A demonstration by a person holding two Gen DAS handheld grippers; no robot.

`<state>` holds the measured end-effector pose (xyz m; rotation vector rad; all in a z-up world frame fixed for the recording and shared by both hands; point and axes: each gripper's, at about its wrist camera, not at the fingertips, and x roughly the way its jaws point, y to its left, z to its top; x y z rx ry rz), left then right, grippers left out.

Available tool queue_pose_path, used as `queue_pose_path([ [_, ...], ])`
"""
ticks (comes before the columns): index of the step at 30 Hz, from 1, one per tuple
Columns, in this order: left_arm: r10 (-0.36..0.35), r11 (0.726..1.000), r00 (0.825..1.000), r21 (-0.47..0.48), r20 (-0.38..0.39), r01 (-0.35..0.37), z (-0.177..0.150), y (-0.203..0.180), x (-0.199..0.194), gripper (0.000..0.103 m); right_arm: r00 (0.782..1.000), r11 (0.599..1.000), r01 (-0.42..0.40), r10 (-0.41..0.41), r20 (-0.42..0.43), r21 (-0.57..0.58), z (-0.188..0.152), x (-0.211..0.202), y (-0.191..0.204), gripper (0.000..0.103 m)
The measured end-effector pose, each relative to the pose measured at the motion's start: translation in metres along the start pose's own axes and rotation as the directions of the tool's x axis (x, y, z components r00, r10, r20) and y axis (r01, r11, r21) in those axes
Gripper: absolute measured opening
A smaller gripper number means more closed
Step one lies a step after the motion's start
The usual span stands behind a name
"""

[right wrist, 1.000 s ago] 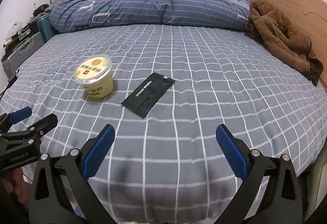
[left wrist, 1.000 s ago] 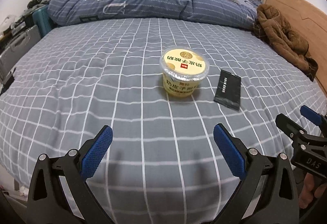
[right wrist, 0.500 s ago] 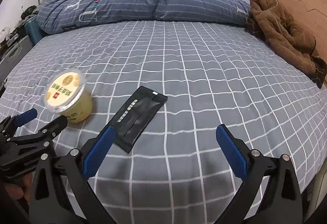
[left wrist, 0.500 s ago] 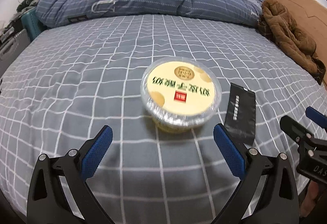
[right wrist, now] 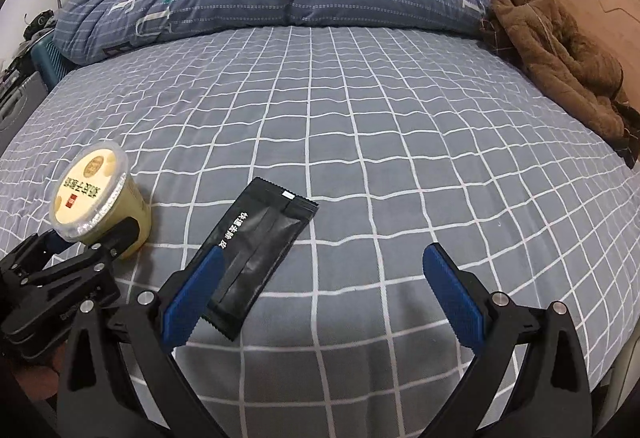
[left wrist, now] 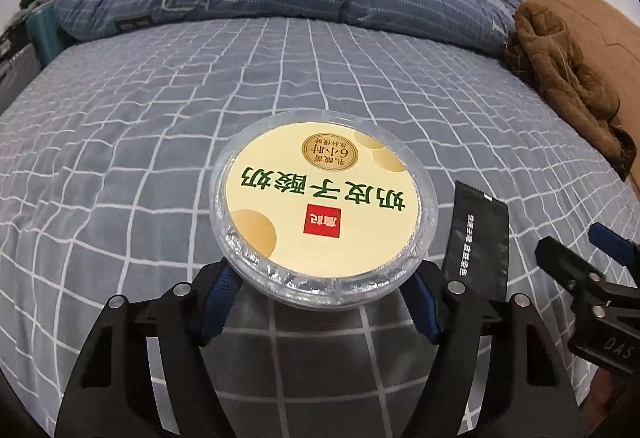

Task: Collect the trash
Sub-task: 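Grasp the yellow pudding cup with the left tool while the right tool grasps the black sachet, then lift the pudding cup and black sachet and carry both over the bin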

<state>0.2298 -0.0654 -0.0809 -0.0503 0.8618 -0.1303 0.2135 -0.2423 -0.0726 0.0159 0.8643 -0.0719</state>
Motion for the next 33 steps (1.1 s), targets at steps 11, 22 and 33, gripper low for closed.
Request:
queue_pose_path([
  [11, 0.047, 0.999, 0.998, -0.023, 0.046, -0.046, 0.004, 0.032, -0.025, 0.07, 0.995, 0.997, -0.07, 0.072, -0.069, 0.025, 0.01, 0.033, 0.042, 0.095],
  [22, 0.049, 0.999, 0.998, -0.027, 0.045, -0.047, 0.002, 0.046, -0.031, 0.07, 0.989, 0.998, -0.014, 0.024, -0.145, 0.069, 0.008, 0.058, 0.054, 0.062],
  [33, 0.049, 0.998, 0.998, -0.027, 0.042, -0.048, 0.002, 0.046, -0.033, 0.07, 0.989, 1.0, -0.008, 0.012, -0.147, 0.029, 0.005, 0.063, 0.058, 0.032],
])
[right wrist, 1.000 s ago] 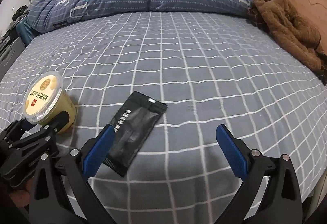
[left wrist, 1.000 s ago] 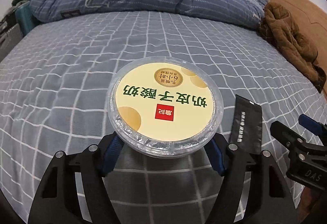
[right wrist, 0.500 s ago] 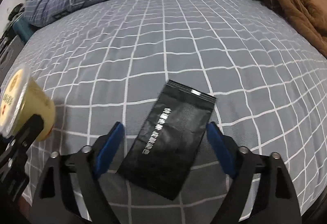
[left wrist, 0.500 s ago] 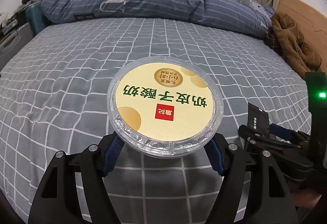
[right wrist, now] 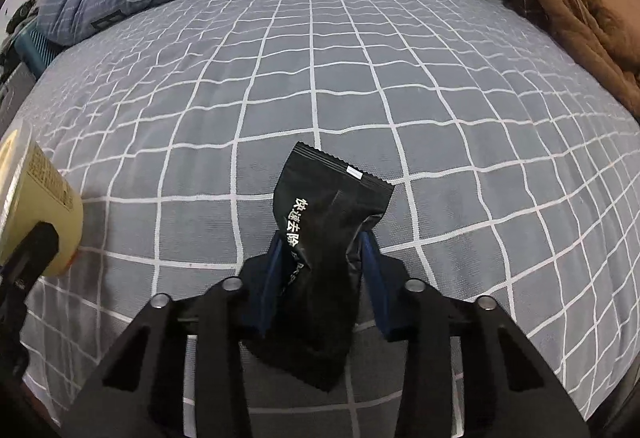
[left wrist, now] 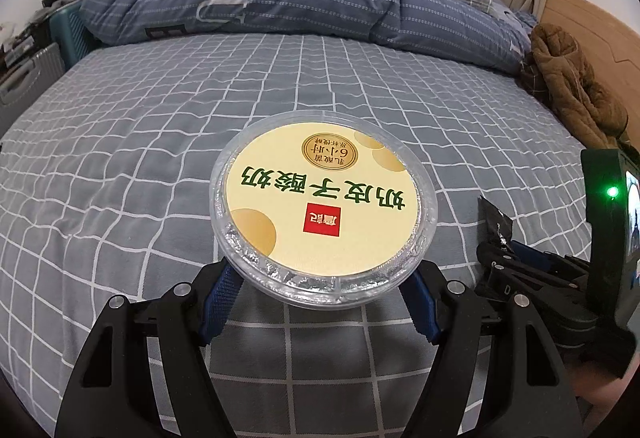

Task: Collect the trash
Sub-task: 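Lift the pudding cup and black sachet and carry both over the bin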

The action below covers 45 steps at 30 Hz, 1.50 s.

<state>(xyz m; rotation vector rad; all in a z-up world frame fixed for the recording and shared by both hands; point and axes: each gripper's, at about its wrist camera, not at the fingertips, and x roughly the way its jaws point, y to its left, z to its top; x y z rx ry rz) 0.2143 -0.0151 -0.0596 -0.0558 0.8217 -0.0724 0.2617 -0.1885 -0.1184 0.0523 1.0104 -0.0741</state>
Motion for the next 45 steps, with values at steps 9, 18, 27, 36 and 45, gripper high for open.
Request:
queue_pose_path([
  [9, -0.005, 1.0, 1.0, -0.007, 0.002, 0.005, 0.0, 0.001, -0.001, 0.07, 0.997, 0.997, -0.07, 0.071, 0.034, -0.019, 0.003, -0.012, -0.004, 0.021],
  [18, -0.006, 1.0, 1.0, -0.025, 0.019, 0.006, -0.007, 0.004, -0.021, 0.07, 0.982, 0.987, -0.142, 0.15, 0.116, -0.074, 0.0, -0.052, 0.002, 0.021],
  [27, -0.008, 1.0, 0.999, -0.027, 0.032, 0.009, -0.02, 0.004, -0.047, 0.07, 0.978, 0.985, -0.137, 0.152, 0.142, -0.109, -0.013, -0.075, 0.003, 0.021],
  [36, -0.01, 1.0, 0.999, -0.012, 0.032, 0.01, -0.037, -0.005, -0.064, 0.07, 0.976, 0.986, -0.116, 0.136, 0.169, -0.122, -0.032, -0.097, -0.003, 0.021],
  [45, -0.015, 1.0, 0.999, 0.0, 0.037, 0.015, -0.05, -0.014, -0.084, 0.07, 0.97, 0.983, -0.11, 0.138, 0.199, -0.146, -0.048, -0.128, -0.002, 0.021],
])
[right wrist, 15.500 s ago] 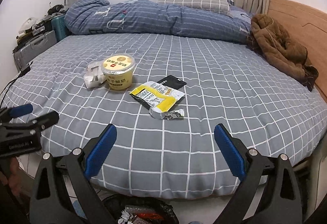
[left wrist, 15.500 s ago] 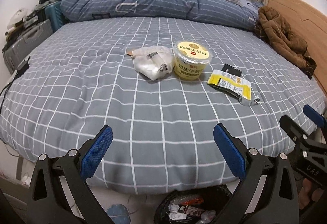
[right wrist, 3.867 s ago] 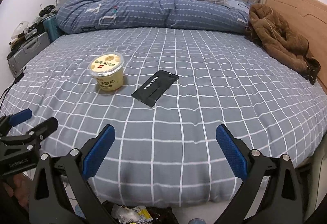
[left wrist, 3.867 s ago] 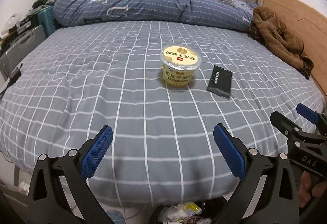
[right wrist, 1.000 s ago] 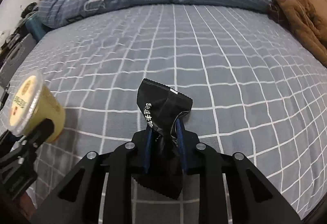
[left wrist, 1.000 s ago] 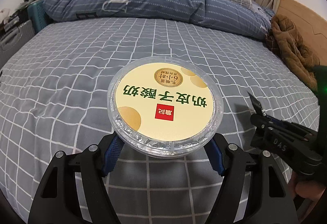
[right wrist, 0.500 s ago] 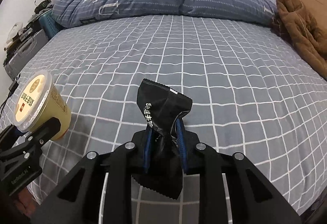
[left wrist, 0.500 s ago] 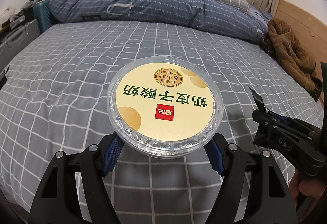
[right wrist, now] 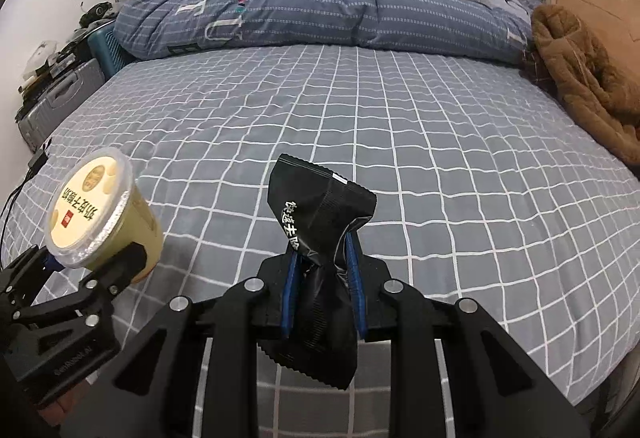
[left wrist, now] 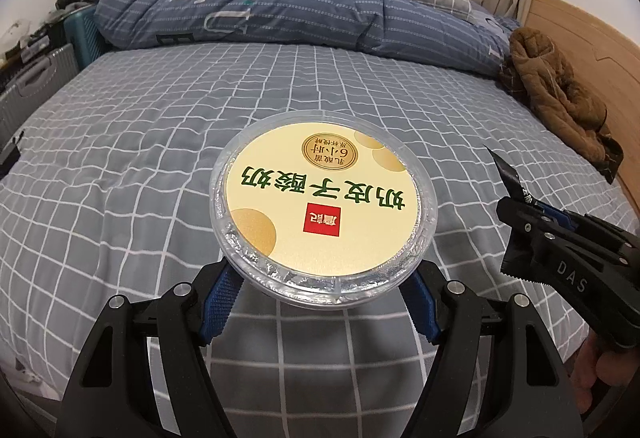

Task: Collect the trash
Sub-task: 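Lift the pudding cup and black sachet and carry both over the bin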

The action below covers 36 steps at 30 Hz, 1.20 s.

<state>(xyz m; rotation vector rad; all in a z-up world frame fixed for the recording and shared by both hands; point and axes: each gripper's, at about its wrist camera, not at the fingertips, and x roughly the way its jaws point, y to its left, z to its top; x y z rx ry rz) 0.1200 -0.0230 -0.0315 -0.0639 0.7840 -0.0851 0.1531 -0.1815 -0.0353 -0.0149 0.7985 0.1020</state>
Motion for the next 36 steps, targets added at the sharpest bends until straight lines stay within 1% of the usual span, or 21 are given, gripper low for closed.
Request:
queue_pose_path([
  [5, 0.0, 1.0, 1.0, 0.005, 0.002, 0.0, -0.007, -0.004, -0.01, 0.07, 1.0, 1.0, -0.005, 0.005, 0.002, -0.008, -0.007, -0.015, 0.003, 0.021],
  [8, -0.001, 1.0, 1.0, 0.02, 0.002, 0.0, -0.011, -0.008, -0.015, 0.07, 1.0, 1.0, -0.01, 0.01, -0.019, -0.017, -0.012, -0.018, 0.006, 0.022],
  [12, -0.002, 1.0, 1.0, 0.029, 0.003, 0.002, -0.017, -0.011, -0.023, 0.07, 1.0, 1.0, -0.002, 0.002, -0.022, -0.026, -0.02, -0.025, 0.009, 0.022],
  [22, 0.001, 1.0, 1.0, 0.03, -0.007, -0.001, -0.036, -0.007, -0.037, 0.07, 1.0, 1.0, 0.0, -0.001, -0.011, -0.016, -0.034, -0.049, 0.008, 0.023],
  [28, -0.008, 1.0, 1.0, 0.023, -0.007, 0.008, -0.043, -0.006, -0.049, 0.07, 1.0, 1.0, -0.003, 0.004, 0.007, -0.031, -0.043, -0.067, 0.016, 0.023],
  [36, -0.015, 0.999, 1.0, 0.043, -0.008, 0.015, -0.056, -0.012, -0.061, 0.07, 1.0, 0.999, -0.001, 0.002, 0.011, -0.048, -0.059, -0.082, 0.021, 0.023],
])
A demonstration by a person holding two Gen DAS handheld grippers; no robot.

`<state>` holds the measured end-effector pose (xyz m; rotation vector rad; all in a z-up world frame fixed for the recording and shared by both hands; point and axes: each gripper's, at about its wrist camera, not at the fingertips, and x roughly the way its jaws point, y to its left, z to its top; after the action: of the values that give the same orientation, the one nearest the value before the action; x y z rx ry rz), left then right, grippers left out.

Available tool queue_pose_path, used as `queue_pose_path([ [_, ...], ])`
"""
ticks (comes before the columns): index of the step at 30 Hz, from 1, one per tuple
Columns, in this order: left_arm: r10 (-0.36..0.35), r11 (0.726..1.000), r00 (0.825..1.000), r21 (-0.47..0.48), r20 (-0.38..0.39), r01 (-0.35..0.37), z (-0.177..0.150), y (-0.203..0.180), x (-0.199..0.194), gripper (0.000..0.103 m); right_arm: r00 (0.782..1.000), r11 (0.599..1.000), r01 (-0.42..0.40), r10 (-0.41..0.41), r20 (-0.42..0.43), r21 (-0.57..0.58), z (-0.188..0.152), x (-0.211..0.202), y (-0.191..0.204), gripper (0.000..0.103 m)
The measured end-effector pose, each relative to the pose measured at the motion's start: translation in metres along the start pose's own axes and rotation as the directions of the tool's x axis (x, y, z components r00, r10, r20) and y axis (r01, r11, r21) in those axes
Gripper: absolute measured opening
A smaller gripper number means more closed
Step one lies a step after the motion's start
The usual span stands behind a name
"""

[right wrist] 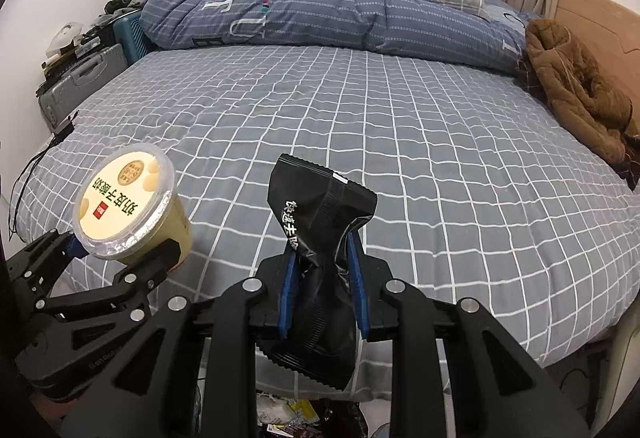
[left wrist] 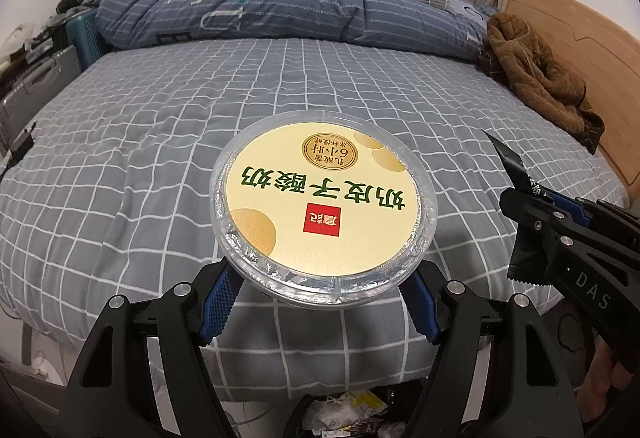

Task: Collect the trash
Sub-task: 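Lift the pudding cup and black sachet and carry both over the bin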

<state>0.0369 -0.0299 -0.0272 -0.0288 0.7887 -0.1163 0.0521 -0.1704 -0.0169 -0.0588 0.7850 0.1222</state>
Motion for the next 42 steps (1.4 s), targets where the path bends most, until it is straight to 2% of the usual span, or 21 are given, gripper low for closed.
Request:
queue_pose_path([
  [31, -0.039, 0.999, 0.999, -0.004, -0.004, 0.039, -0.05, -0.011, -0.059, 0.07, 1.0, 1.0, -0.015, 0.015, 0.004, 0.019, -0.05, -0.057, 0.0, 0.023],
  [42, -0.034, 0.999, 0.999, -0.014, -0.008, 0.034, -0.077, -0.01, -0.087, 0.07, 1.0, 0.999, -0.027, 0.027, -0.008, 0.021, -0.083, -0.081, 0.009, 0.023],
])
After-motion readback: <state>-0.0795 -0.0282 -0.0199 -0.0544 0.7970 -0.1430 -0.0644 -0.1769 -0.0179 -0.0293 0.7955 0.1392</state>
